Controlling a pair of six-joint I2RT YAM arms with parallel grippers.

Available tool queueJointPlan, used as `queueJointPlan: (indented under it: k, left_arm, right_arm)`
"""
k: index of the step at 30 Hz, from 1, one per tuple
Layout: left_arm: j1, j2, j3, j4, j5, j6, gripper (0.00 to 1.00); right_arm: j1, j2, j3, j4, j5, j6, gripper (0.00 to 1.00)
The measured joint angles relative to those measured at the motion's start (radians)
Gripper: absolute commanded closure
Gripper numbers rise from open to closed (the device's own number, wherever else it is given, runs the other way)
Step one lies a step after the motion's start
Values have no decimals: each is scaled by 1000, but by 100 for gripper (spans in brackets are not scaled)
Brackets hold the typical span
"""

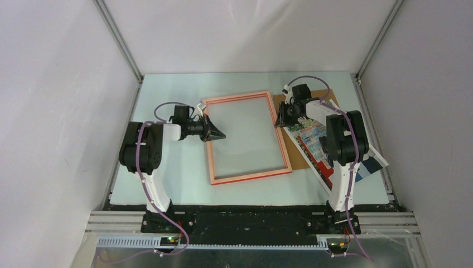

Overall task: Put the photo into the frame
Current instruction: Place the photo frame item in the photo frame.

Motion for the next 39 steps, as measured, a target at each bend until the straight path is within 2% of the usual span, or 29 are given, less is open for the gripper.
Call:
queueJointPlan:
  k: [8, 16, 27, 39]
  left_arm:
    - [-1, 13, 19, -49, -28, 21, 95]
    - [-2, 31, 42, -101, -63, 53, 82]
    - [-2, 31, 79, -213, -116, 121, 72]
    - [-2, 31, 81, -285, -165, 161, 55]
  right_arm:
    - [5, 0, 0, 2, 6, 0, 68]
    - [17, 0, 0, 5, 11, 0, 69]
    - [43, 0, 0, 7, 11, 2, 68]
    - [56, 0, 0, 8, 11, 9, 67]
